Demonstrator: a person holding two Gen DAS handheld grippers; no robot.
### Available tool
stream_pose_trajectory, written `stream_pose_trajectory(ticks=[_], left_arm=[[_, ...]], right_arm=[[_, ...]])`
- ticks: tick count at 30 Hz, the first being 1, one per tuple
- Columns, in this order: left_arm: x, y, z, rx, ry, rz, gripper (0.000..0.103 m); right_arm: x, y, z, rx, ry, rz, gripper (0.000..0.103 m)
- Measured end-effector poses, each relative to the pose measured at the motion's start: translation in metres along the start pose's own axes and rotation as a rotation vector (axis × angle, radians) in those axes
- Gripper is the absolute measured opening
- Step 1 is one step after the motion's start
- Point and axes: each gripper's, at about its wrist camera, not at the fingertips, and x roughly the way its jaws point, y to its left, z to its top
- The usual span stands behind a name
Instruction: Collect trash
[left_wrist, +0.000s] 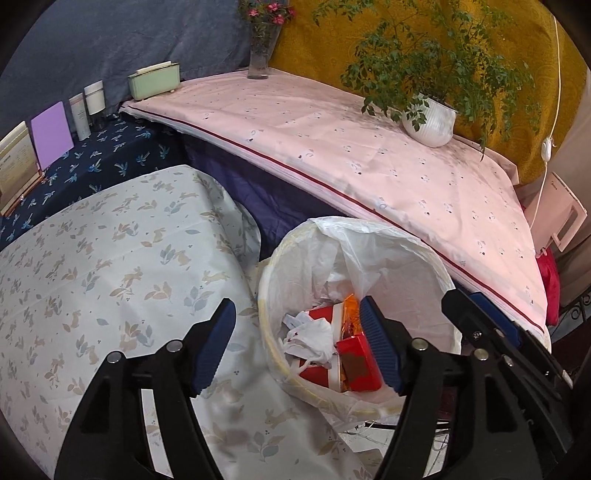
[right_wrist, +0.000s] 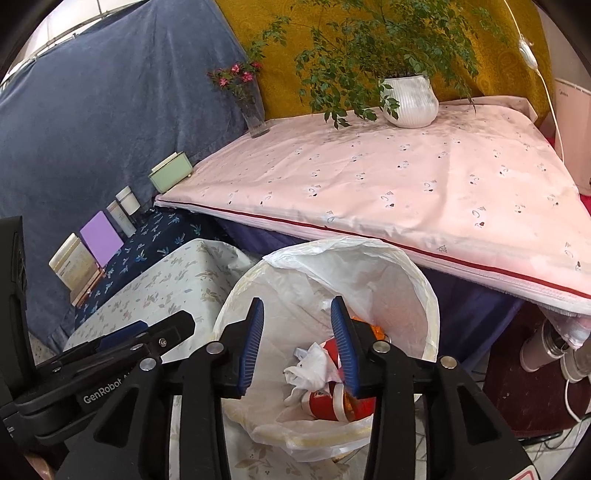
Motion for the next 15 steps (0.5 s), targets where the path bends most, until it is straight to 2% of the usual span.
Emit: stream_pose_trajectory(ticks=[8, 15], left_arm=[[-0.007, 0.015, -0.009, -0.008, 0.001, 0.035, 0.067], [-0.014, 0.027, -0.019, -0.016, -0.004, 0.070, 0.076]], right_arm=[[-0.007, 0.014, -0.002, -0.068, 0.004, -0.026, 0.054], [-0.015, 0.021, -0.007, -0.101, 0.018, -0.049, 0.063]])
